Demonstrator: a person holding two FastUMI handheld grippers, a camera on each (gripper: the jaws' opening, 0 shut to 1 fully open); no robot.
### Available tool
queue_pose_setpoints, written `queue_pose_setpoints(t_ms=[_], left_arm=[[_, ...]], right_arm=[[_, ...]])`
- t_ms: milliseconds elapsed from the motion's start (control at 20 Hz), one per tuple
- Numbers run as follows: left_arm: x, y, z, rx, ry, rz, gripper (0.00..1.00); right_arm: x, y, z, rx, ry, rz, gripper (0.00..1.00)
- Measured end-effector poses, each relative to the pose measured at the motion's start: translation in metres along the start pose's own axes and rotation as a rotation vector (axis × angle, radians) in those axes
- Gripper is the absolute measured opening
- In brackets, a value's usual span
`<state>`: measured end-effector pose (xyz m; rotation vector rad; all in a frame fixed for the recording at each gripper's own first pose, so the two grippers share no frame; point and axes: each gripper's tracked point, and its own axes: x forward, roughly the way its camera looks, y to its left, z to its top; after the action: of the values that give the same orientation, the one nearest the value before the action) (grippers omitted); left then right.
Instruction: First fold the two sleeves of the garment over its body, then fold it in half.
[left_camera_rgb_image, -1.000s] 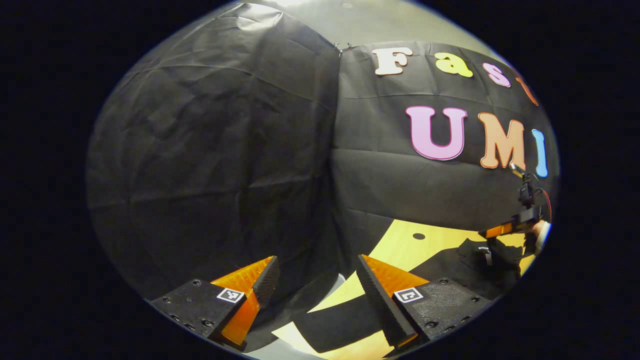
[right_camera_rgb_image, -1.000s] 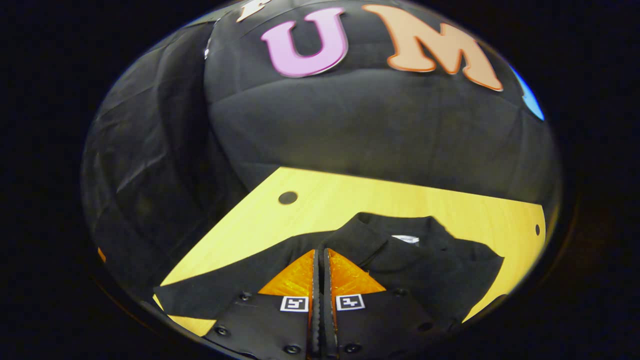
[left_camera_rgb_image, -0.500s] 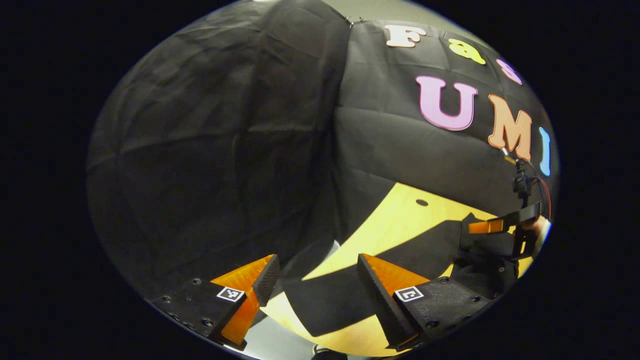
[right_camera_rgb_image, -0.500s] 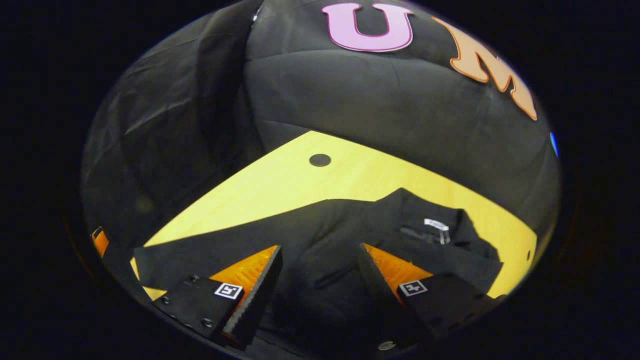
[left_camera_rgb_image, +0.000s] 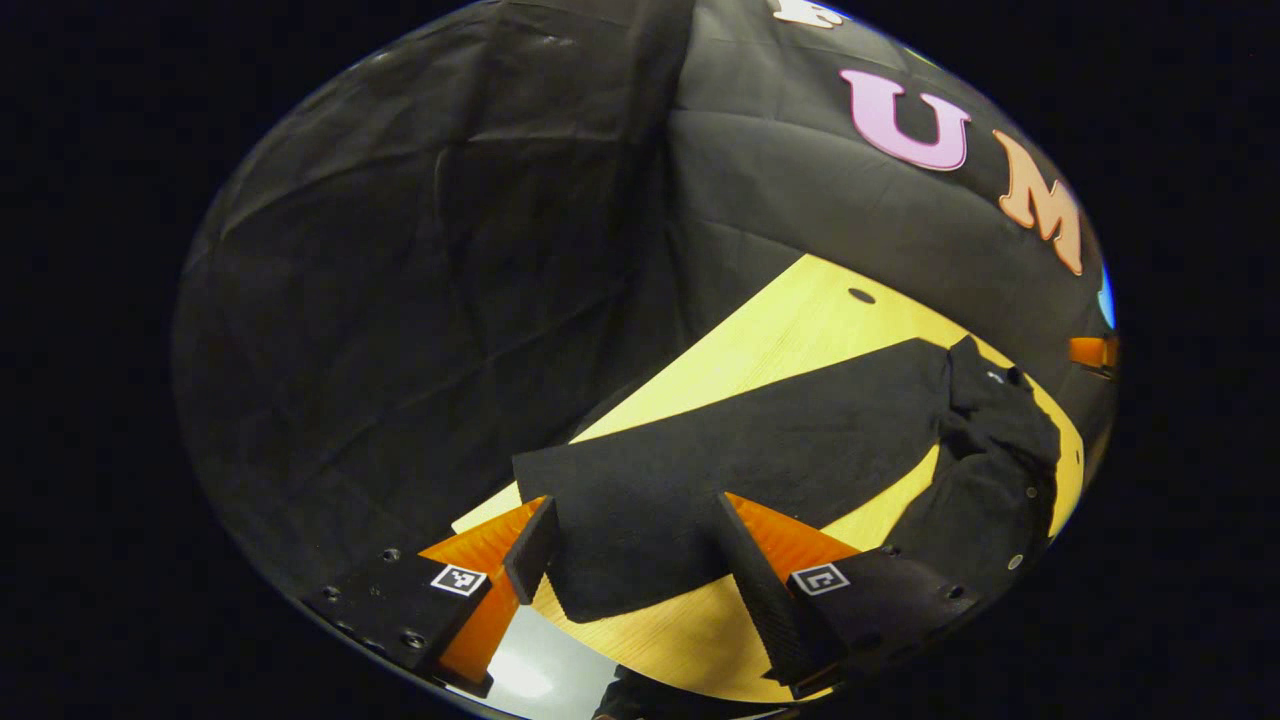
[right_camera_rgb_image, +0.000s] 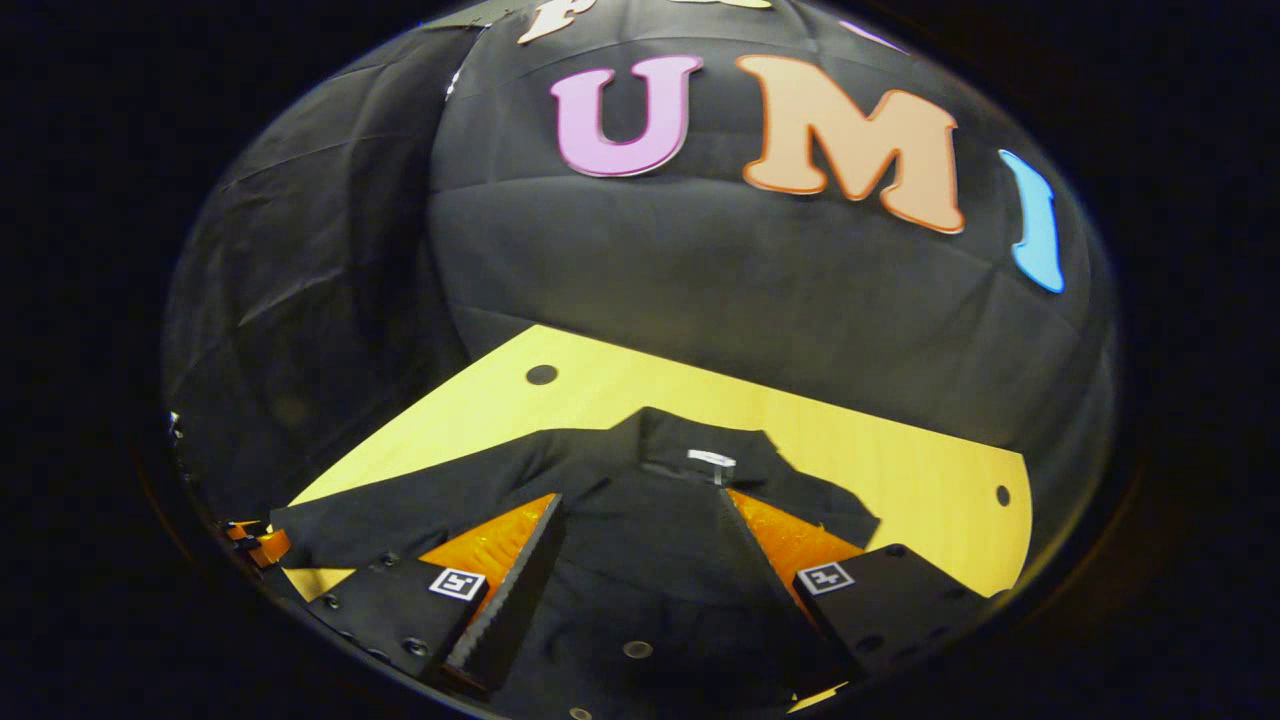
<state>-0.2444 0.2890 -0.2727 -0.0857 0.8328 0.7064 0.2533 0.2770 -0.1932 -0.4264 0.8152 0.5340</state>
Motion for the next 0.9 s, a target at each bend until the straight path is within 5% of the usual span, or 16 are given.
queue_pose_setpoints(t_ms=[350,700,750,900], left_arm=[[0.012,-0.004,-0.018,0.062,0.064,0.065,0.94],[0.013,-0.012,-0.019,0.044,0.052,0.034,0.84],[0.014,-0.016,-0.018,0.055,0.046,0.021,0.77],[0.014,-0.023,-0.016,0.074,0.041,0.022,0.34]], right_arm=[[-0.069,-0.107,-0.033,0.079,-0.021,-0.175,0.96],[-0.115,-0.158,-0.046,0.232,-0.075,-0.249,0.96],[-0.117,-0.165,-0.047,0.241,-0.075,-0.259,0.97],[-0.123,-0.186,-0.052,0.252,-0.078,-0.285,0.96]])
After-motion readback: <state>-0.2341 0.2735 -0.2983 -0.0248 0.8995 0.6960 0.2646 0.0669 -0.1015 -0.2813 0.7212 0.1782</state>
